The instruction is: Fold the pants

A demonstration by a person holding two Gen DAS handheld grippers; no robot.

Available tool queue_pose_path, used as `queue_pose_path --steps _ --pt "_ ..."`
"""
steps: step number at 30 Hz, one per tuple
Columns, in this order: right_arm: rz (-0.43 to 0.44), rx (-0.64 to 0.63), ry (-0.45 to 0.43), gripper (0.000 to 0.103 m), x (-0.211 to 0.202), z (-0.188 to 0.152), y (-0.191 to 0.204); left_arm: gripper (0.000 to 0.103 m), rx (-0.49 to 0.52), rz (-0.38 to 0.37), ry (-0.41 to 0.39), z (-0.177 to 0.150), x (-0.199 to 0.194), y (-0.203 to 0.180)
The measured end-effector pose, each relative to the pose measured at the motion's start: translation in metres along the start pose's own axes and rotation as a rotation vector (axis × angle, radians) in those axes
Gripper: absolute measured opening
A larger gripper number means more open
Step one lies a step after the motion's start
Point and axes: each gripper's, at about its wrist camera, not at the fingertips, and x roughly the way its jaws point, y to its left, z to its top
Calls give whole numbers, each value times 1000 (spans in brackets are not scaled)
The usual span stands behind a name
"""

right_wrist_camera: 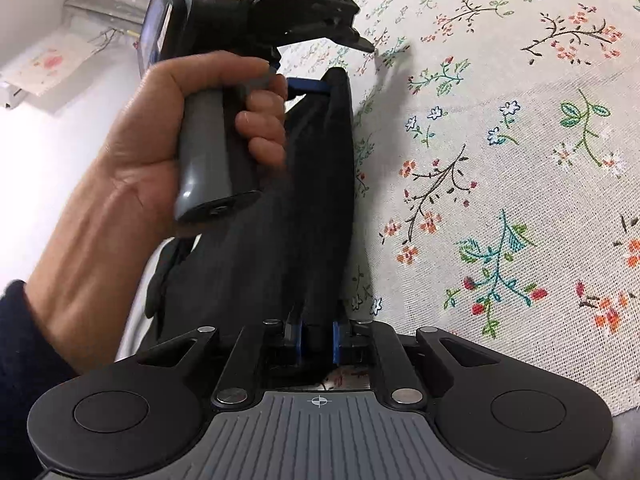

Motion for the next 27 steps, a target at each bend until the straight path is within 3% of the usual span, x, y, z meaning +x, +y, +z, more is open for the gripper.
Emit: queue_pose_path --steps 3,6,9,12,16,18,19,20,23,27 --pt "0 4 -3 11 0 1 -1 80 40 76 23 -7 -12 -3" --pt "-7 -8 -12 11 -6 -3 4 80 167 135 47 -21 -20 -19" --pt "-48 -118 -36 12 -12 -8 20 80 306 201 84 -31 -10 -31" --pt "-96 -237 -60 11 -14 -15 35 80 362 234 110 -30 -1 -37" --pt "-123 -302 -83 11 -15 -21 45 79 514 344 112 -30 6 -61" --pt "-121 -317 -94 11 -16 -23 49 64 621 415 109 -38 8 -74" --pt "-117 -323 -96 11 -18 -23 50 47 655 438 122 -41 10 -77" --pt "-113 -326 -95 10 -18 -24 52 37 670 441 135 -45 13 -78" --pt "-97 -313 -86 10 -21 -23 51 27 705 468 140 -50 16 -79" --pt "-60 -289 -74 10 -29 -17 50 24 603 444 112 -35 3 -76"
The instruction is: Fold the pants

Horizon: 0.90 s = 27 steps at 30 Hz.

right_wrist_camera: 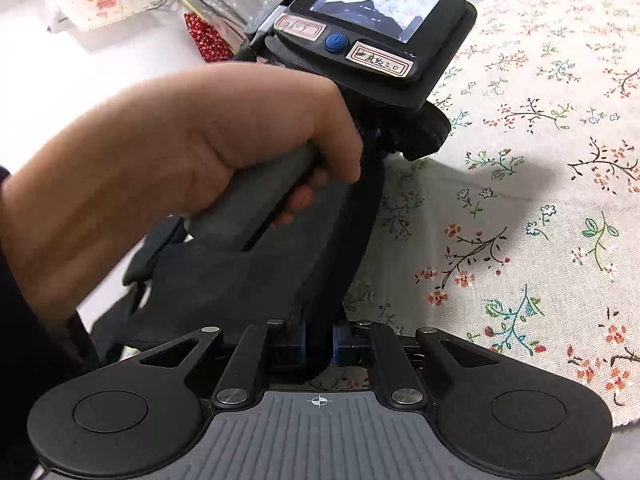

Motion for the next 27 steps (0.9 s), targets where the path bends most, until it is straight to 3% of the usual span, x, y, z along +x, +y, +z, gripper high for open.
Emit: queue_pose_path --steps 8,10,16,23,27 --pt "97 19 -46 9 -39 32 -19 23 -404 -175 -108 17 -46 63" --pt "107 -5 -61 9 -55 40 -24 23 -459 -231 -132 28 -60 66" --pt "77 -124 -89 9 -111 66 -49 23 -516 -364 -200 73 -104 44" --pt "-27 -22 -194 9 -162 61 -107 24 -492 -415 -234 124 -130 -34" --pt "-93 15 -216 9 -177 53 -127 24 -453 -415 -217 134 -116 -68"
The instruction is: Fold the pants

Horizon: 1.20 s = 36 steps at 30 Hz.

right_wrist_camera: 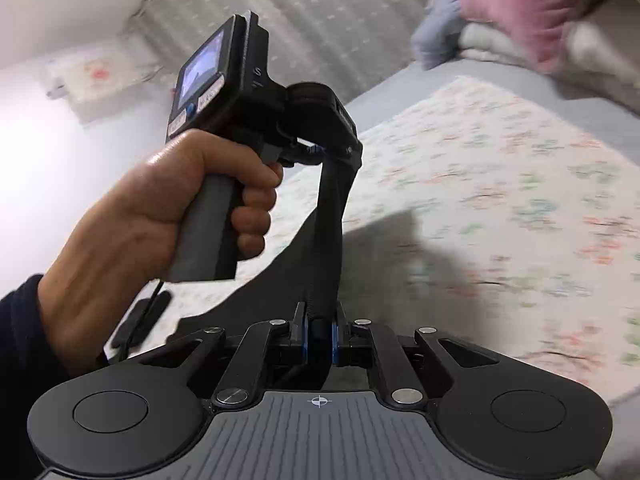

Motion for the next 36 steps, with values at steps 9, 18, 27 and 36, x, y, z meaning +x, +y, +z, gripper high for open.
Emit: queue_pose_path --steps 9,18,27,36 --pt "-62 -53 25 9 -6 -8 -5 24 -23 -27 37 -1 11 13" --pt "-99 -165 -25 9 -6 -1 9 24 -104 -74 1 1 -6 38" --pt "-156 -430 -103 10 -1 -16 66 24 -182 -177 -52 -6 -38 100" --pt "-67 -598 -159 10 21 -33 135 24 -264 -214 -84 -24 -60 185"
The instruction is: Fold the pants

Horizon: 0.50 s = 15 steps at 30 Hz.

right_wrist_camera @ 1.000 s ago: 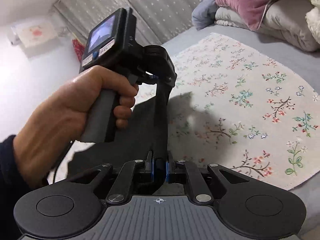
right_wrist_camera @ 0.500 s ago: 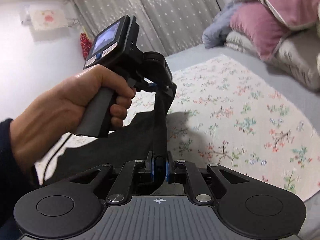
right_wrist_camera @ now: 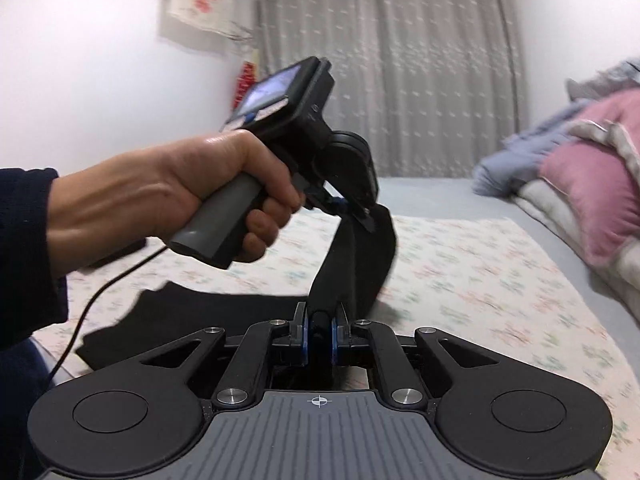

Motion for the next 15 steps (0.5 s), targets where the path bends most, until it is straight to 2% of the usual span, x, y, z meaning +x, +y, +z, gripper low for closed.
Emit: queue_pose_path --steps 7,10,15 --pt "60 -113 -5 10 20 5 69 24 -52 -20 -35 -11 -28 64" --pt "101 -158 18 10 31 1 101 24 -86 -31 -51 -22 -38 95" --pt "149 -229 59 10 55 -7 151 24 -165 -6 -59 -45 -46 156"
